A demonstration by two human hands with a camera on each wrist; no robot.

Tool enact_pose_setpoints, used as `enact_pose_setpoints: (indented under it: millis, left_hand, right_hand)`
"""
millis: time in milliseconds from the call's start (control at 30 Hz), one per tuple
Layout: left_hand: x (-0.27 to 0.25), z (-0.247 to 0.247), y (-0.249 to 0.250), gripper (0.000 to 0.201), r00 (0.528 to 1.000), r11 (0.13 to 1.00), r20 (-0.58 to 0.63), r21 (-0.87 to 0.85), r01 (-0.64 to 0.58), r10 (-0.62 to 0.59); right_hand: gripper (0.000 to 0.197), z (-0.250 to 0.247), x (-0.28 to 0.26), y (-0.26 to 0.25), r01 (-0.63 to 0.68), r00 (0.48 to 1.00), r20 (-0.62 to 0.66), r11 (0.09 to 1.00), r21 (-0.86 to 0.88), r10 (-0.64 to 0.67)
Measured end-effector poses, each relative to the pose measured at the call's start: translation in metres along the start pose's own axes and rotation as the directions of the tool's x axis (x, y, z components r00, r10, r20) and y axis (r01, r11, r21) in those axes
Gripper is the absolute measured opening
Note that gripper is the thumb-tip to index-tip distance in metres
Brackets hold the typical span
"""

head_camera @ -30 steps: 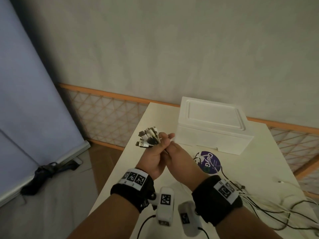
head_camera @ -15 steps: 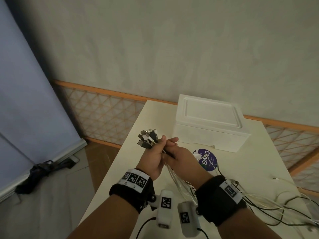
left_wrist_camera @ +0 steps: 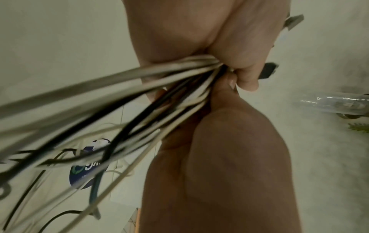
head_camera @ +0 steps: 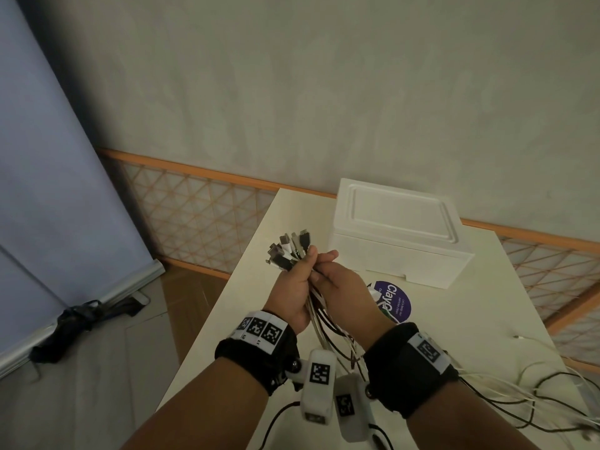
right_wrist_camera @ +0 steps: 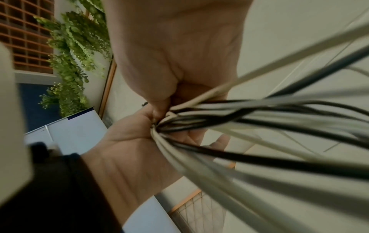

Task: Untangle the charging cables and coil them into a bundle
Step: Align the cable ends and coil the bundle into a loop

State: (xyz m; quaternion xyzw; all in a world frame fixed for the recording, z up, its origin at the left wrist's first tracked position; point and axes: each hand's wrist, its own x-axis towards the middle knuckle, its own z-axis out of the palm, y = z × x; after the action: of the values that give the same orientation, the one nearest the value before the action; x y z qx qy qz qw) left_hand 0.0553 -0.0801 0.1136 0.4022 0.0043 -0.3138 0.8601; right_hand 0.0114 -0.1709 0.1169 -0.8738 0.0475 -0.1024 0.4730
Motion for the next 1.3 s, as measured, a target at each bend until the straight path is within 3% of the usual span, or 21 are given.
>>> enact_pose_setpoints:
  millis: [133, 233, 333, 400, 500, 600, 667, 767, 867, 1000, 1100, 1200, 1300]
  left_hand:
    - [0.001, 0.001, 0.002, 0.036, 0.997, 0.998, -0.054, 0.034, -0.047, 0.049]
    - [0.006, -0.001, 0.004, 0.037, 0.993, 0.997, -0.101, -0.039, -0.073, 0.069]
    - [0.008, -0.004, 0.002, 0.03, 0.992, 0.997, -0.119, -0.07, -0.04, 0.032]
    - [0.008, -0.007, 0.003, 0.035, 0.996, 0.999, -0.088, -0.017, -0.034, 0.032]
    - [0.007, -0.014, 0.011, 0.032, 1.0, 0.993, 0.017, 0.118, -0.007, 0.005]
    - [0.005, -0.017, 0.019, 0.027, 0.992, 0.981, 0.125, 0.195, 0.0, -0.025]
    - [0.002, -0.015, 0.016, 0.037, 0.991, 0.979, 0.128, 0.205, 0.011, -0.038]
    - [-0.002, -0.008, 0.012, 0.046, 0.997, 0.983, 0.065, 0.181, 0.025, -0.037]
    - [-0.001, -0.007, 0.01, 0.051, 1.0, 0.973, 0.021, 0.23, -0.008, 0.003]
    - [0.008, -0.013, 0.007, 0.04, 0.995, 0.967, -0.077, 0.251, -0.039, 0.061]
    - [0.012, -0.014, 0.006, 0.034, 0.989, 0.993, -0.12, 0.095, -0.071, 0.082]
    - [0.018, -0.015, 0.014, 0.034, 0.975, 0.976, -0.203, -0.175, -0.129, 0.092]
    - [0.024, -0.017, 0.019, 0.039, 0.979, 0.948, -0.196, -0.297, -0.119, 0.061]
  right_hand:
    - [0.018, 0.0, 0.0, -0.004, -0.018, 1.0, 0.014, 0.999, 0.049, 0.017]
    - [0.019, 0.004, -0.002, -0.001, -0.025, 0.998, 0.059, 0.996, 0.08, 0.02]
    - [0.012, 0.004, -0.002, 0.001, -0.012, 0.995, 0.103, 0.998, -0.067, 0.019]
    - [0.013, 0.002, 0.0, 0.0, 0.022, 0.991, 0.133, 0.984, -0.179, 0.002]
    - [0.016, 0.0, 0.001, 0.003, 0.028, 0.991, 0.133, 0.982, -0.185, -0.004]
    - [0.014, -0.003, 0.001, 0.007, -0.014, 0.99, 0.142, 0.996, -0.086, 0.026]
    - [0.019, -0.004, 0.0, 0.006, -0.093, 0.982, 0.17, 0.993, 0.075, 0.08]
    - [0.026, 0.0, -0.004, 0.002, -0.259, 0.955, 0.241, 0.878, 0.403, 0.171]
    - [0.038, 0.002, -0.007, 0.001, -0.3, 0.944, 0.282, 0.809, 0.506, 0.173]
    - [0.026, -0.004, -0.007, 0.009, -0.295, 0.918, 0.368, 0.878, 0.378, 0.15]
    - [0.019, -0.011, -0.004, 0.016, -0.223, 0.921, 0.368, 0.947, 0.231, 0.127]
    - [0.021, -0.011, -0.009, 0.021, -0.109, 0.955, 0.27, 0.991, -0.079, 0.127]
    - [0.029, 0.002, -0.022, 0.025, -0.026, 0.985, 0.157, 0.967, -0.253, 0.067]
